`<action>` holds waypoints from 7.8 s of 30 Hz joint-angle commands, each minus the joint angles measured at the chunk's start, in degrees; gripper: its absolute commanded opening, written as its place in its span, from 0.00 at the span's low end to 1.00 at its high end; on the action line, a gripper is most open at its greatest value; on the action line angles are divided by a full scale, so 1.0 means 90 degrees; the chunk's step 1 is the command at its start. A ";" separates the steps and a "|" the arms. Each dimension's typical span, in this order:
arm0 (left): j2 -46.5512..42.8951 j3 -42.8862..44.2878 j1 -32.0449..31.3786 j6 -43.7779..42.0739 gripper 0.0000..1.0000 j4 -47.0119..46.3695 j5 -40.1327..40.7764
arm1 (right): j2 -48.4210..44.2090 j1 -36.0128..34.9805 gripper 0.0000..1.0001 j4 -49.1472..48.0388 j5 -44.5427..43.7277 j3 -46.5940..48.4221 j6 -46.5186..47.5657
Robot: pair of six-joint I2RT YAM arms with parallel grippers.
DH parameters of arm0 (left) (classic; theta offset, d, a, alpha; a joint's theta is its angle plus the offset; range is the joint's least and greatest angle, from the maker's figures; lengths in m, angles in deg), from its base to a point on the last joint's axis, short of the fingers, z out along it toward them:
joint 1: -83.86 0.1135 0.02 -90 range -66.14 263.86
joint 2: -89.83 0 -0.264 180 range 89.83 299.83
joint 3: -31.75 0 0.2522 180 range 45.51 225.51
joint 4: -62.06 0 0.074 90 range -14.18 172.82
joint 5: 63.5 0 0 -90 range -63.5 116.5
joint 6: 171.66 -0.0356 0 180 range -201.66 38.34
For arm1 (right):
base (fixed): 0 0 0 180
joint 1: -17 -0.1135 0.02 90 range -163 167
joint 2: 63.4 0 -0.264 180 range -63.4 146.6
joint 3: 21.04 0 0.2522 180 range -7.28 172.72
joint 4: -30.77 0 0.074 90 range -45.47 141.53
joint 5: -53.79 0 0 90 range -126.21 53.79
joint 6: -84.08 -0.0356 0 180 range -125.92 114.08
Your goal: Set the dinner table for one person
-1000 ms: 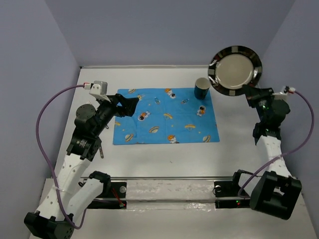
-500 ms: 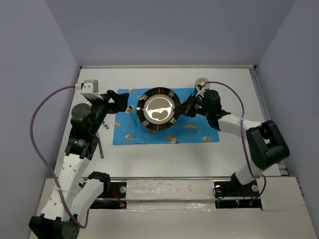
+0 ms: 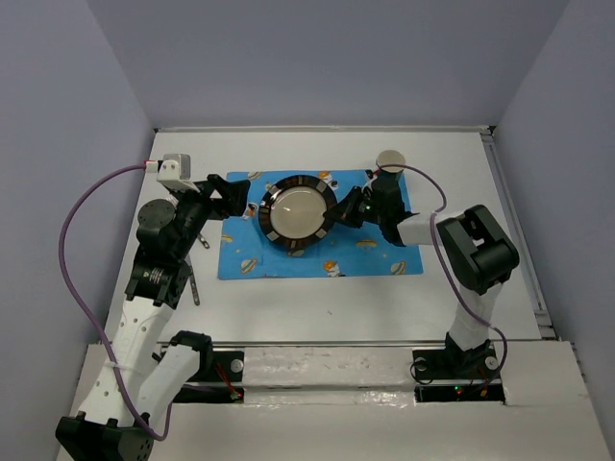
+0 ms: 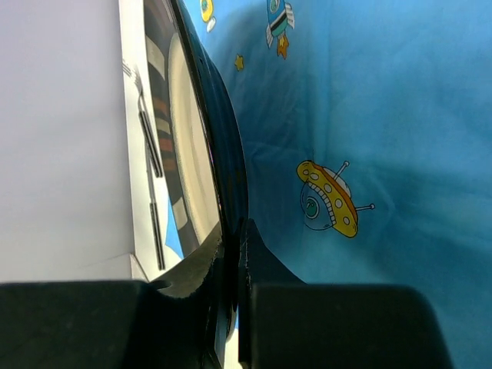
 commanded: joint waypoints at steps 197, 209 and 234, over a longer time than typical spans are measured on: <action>0.3074 -0.0645 0.1634 0.0805 0.63 0.2705 0.2927 | -0.3939 -0.0338 0.77 0.2105 -0.2508 -0.1241 0.2662; 0.4491 -0.0606 0.2162 0.0630 0.52 0.2541 0.2430 | -0.3871 -0.0338 0.77 0.2125 -0.2752 -0.1241 0.2779; 0.3517 -0.0167 0.2748 -0.0054 0.00 0.2256 0.1541 | -0.3832 -0.0338 0.77 0.2125 -0.2771 -0.1241 0.2720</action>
